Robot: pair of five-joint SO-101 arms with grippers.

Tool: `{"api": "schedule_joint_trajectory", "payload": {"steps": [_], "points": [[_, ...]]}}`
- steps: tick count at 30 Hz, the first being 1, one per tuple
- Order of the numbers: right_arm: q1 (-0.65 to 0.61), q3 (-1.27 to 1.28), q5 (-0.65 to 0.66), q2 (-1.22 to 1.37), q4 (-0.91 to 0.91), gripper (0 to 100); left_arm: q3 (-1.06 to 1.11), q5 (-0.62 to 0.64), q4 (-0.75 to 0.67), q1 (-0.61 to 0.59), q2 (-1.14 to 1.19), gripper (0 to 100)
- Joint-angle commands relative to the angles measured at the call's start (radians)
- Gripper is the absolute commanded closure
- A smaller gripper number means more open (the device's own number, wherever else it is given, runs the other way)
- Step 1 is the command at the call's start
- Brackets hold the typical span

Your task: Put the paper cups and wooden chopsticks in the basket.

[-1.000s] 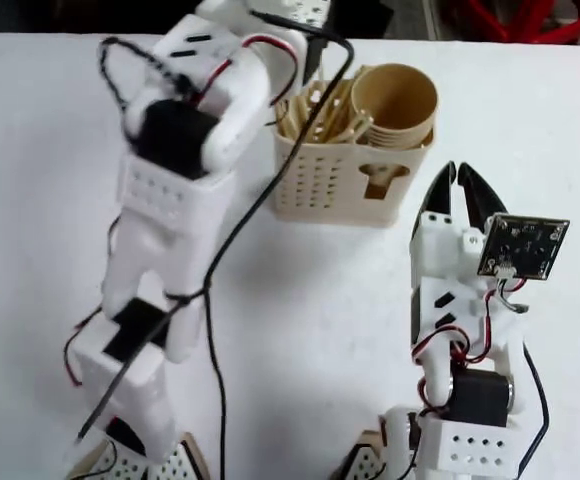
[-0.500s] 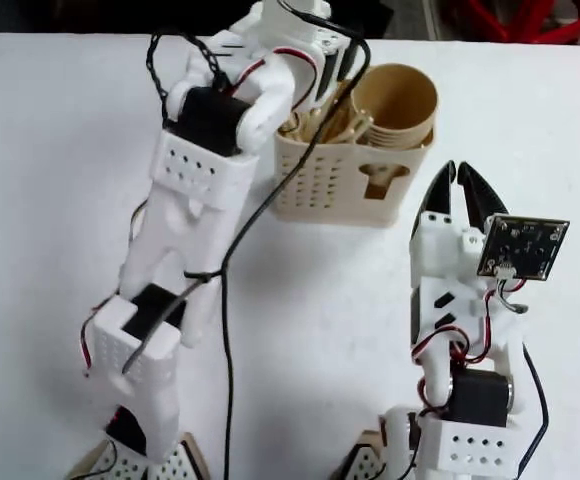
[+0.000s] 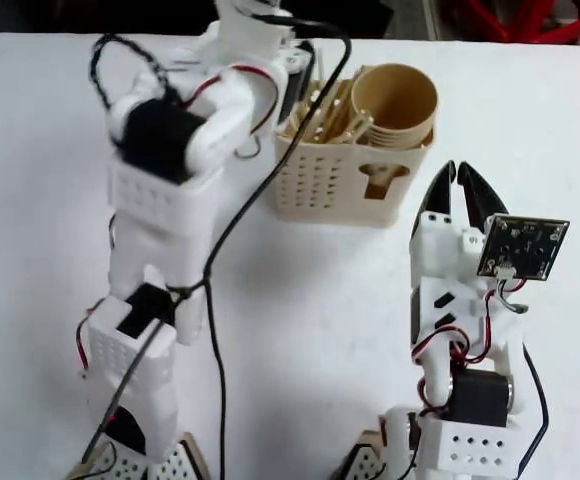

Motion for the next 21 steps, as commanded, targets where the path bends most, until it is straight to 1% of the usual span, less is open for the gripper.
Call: {"api": "schedule_joint_trajectory", "payload": {"steps": [1, 2, 7, 12, 16, 21], "points": [[0.002, -0.009, 0.009, -0.005, -0.021, 95.7, -0.121, -0.009, 0.110, -0.010, -0.054, 97], [0.002, -0.009, 0.009, -0.004, -0.021, 95.7, -0.126, -0.009, 0.110, -0.015, -0.059, 98], [0.002, -0.009, 0.009, -0.004, -0.021, 95.7, -0.106, -0.008, 0.112, -0.133, -0.081, 97], [-0.002, -0.009, 0.009, -0.010, -0.015, 95.7, 0.048, -0.009, 0.112, -0.228, -0.202, 91], [-0.005, -0.009, 0.009, -0.005, -0.016, 95.7, 0.198, -0.095, 0.110, -0.237, -0.397, 93], [-0.007, -0.009, 0.009, -0.004, -0.016, 95.7, 0.436, -0.104, 0.110, -0.237, -0.631, 94]]}}
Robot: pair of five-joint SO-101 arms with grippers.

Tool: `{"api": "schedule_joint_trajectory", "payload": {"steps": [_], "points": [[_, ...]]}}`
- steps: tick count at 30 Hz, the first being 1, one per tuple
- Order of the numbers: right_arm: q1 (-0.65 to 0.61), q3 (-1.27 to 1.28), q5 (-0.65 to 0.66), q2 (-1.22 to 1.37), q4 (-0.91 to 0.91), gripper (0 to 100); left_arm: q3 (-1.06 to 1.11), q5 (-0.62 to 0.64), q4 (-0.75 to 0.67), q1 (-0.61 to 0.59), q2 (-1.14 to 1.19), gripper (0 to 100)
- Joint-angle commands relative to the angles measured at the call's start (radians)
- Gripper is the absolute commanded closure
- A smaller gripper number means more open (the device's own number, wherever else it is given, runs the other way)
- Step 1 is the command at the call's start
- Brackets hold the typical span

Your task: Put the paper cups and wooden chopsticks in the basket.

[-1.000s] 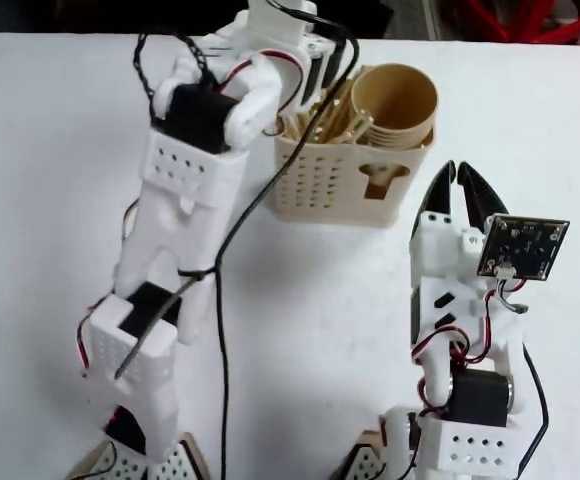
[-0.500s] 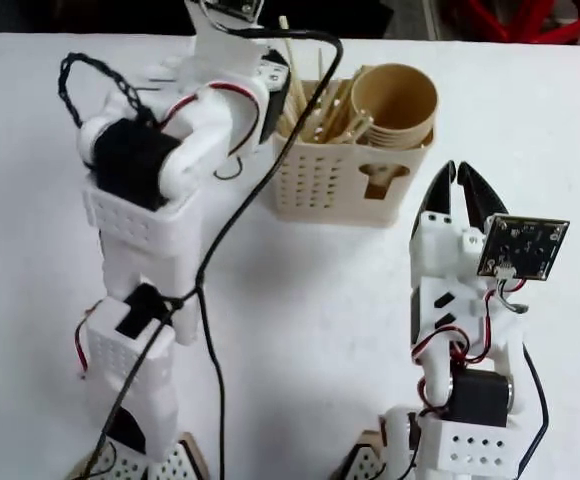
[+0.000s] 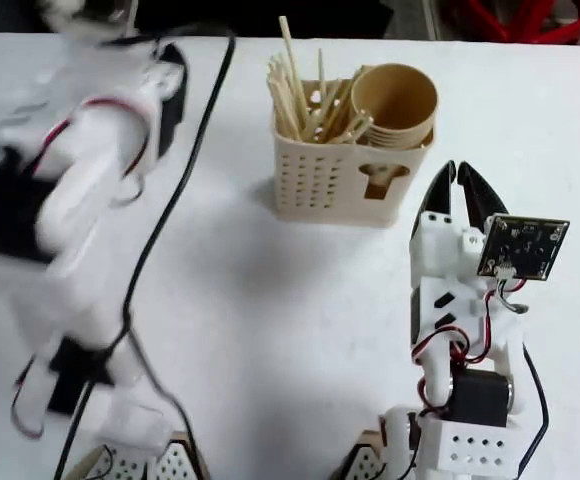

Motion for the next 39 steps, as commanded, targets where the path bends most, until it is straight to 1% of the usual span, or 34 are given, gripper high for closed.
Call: {"api": "schedule_joint_trajectory", "payload": {"steps": [1, 4, 8, 11, 14, 20, 23, 25, 27, 30, 32, 34, 39], "points": [[-0.005, -0.009, 0.009, -0.004, -0.016, 95.7, 0.190, -0.012, 0.002, -0.012, -0.194, 94], [-0.024, -0.009, 0.009, -0.010, -0.012, 95.7, 0.377, -0.012, -0.011, -0.018, -0.328, 95], [-0.076, -0.008, 0.011, -0.010, 0.012, 95.7, 0.626, -0.012, -0.084, -0.041, -0.538, 95], [-0.125, -0.009, 0.044, -0.010, 0.021, 95.7, 0.853, -0.014, -0.187, -0.064, -0.711, 94], [-0.171, -0.008, 0.086, -0.010, 0.038, 95.7, 1.134, -0.015, -0.319, -0.107, -0.892, 94], [-0.185, 0.012, 0.086, -0.012, 0.035, 96.0, 1.694, -0.017, -0.609, -0.217, -1.251, 94], [-0.185, 0.014, 0.086, -0.012, 0.036, 96.1, 1.900, -0.018, -0.701, -0.246, -1.411, 94], [-0.185, 0.017, 0.084, -0.012, 0.038, 96.1, 2.010, -0.020, -0.736, -0.252, -1.504, 94], [-0.185, 0.029, 0.084, -0.012, 0.031, 96.1, 2.101, -0.048, -0.755, -0.251, -1.590, 95], [-0.197, 0.029, 0.084, -0.012, 0.035, 96.1, 2.211, -0.068, -0.755, -0.246, -1.704, 95], [-0.217, 0.029, 0.084, -0.012, 0.036, 96.1, 2.277, -0.084, -0.753, -0.249, -1.773, 98], [-0.234, 0.029, 0.089, -0.012, 0.038, 96.1, 2.328, -0.114, -0.753, -0.252, -1.787, 97], [-0.239, 0.029, 0.086, -0.012, 0.038, 96.1, 2.438, -0.117, -0.753, -0.249, -1.776, 98]]}}
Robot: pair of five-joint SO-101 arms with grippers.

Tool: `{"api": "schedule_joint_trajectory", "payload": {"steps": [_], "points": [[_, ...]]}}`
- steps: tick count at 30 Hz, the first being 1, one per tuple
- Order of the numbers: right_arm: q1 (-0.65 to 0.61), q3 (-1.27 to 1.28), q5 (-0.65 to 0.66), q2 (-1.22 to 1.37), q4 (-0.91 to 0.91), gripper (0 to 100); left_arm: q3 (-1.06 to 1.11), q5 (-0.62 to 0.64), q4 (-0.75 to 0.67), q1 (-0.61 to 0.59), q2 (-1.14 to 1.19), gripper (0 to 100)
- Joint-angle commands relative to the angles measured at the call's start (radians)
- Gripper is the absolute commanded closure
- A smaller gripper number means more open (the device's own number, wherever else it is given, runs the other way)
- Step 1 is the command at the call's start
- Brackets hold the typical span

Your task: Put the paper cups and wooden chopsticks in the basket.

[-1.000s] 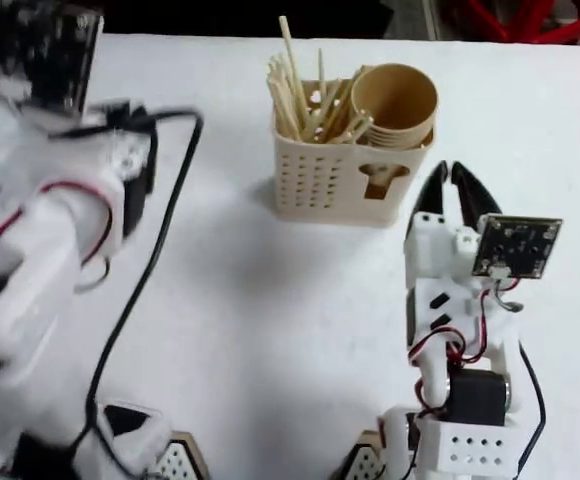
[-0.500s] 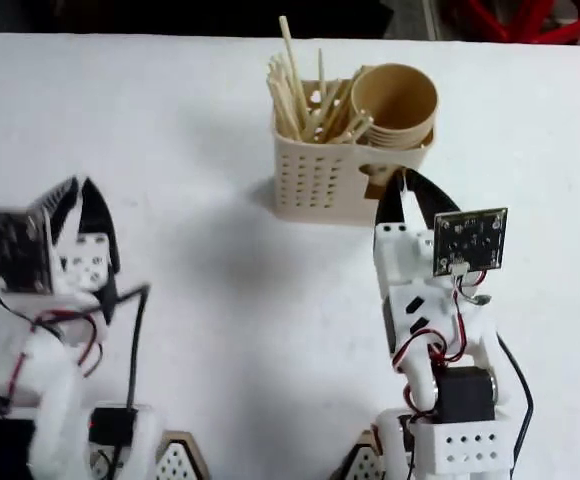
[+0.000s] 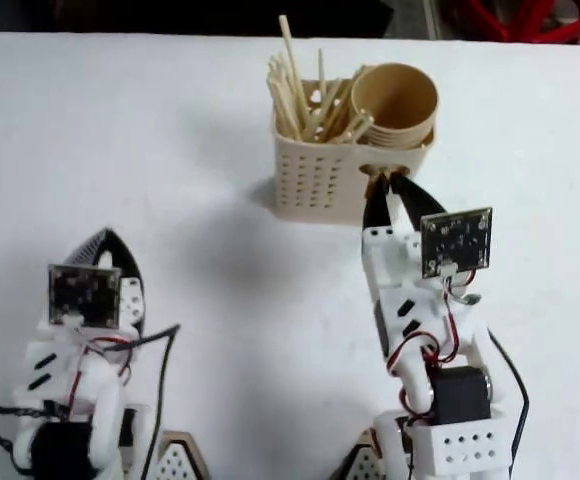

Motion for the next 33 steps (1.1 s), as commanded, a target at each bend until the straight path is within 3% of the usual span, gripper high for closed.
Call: {"api": "schedule_joint_trajectory", "payload": {"steps": [1, 16, 28, 33], "points": [[-0.008, -0.012, 0.011, -0.012, 0.002, 95.9, 0.063, -0.009, -0.026, -0.004, -0.004, 98], [-0.008, -0.106, 0.018, -0.013, -0.038, 95.7, 0.443, -0.017, -0.172, -0.010, 0.001, 98], [-0.010, 0.325, 0.011, -0.013, -0.033, 96.0, 0.442, -0.017, -0.046, -0.010, 0.001, 98], [-0.010, 0.482, 0.011, -0.013, -0.033, 96.0, 0.442, -0.017, 0.126, -0.010, 0.001, 98]]}}
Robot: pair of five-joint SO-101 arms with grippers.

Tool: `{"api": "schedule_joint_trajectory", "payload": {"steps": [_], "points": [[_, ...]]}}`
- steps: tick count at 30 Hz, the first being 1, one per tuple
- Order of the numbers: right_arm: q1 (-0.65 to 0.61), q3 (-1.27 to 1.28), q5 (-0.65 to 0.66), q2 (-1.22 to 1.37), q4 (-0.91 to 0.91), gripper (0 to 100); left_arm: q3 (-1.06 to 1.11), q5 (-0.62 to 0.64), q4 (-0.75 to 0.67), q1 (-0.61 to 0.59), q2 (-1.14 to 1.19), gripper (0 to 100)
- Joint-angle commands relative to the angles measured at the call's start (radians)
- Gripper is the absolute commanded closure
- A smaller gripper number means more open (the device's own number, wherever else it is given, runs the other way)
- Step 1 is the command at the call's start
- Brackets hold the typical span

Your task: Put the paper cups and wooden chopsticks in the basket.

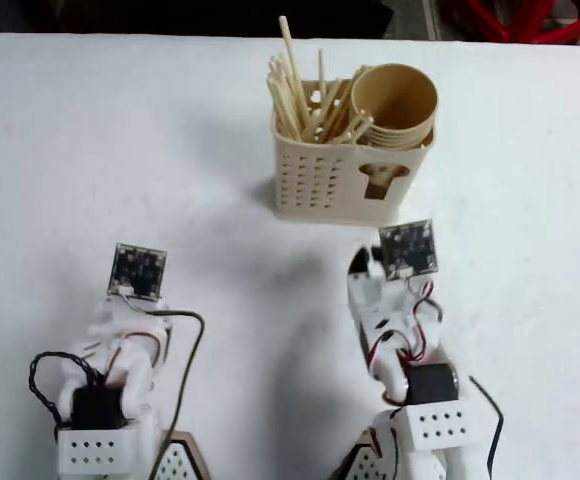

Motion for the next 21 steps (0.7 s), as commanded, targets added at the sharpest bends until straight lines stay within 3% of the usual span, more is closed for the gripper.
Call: {"api": "schedule_joint_trajectory", "payload": {"steps": [1, 3, 14, 21], "points": [[-0.010, 0.063, 0.003, -0.013, -0.016, 96.0, -0.005, -0.008, 0.124, -0.008, -0.004, 98], [-0.010, 0.107, 0.003, -0.013, -0.021, 96.0, -0.005, -0.009, 0.190, -0.008, -0.007, 98], [-0.008, 0.150, 0.003, -0.012, 0.122, 96.0, -0.005, -0.006, 0.180, -0.008, -0.005, 98], [-0.001, 0.149, 0.005, -0.012, 0.120, 96.1, -0.005, -0.006, 0.180, -0.008, -0.005, 98]]}}
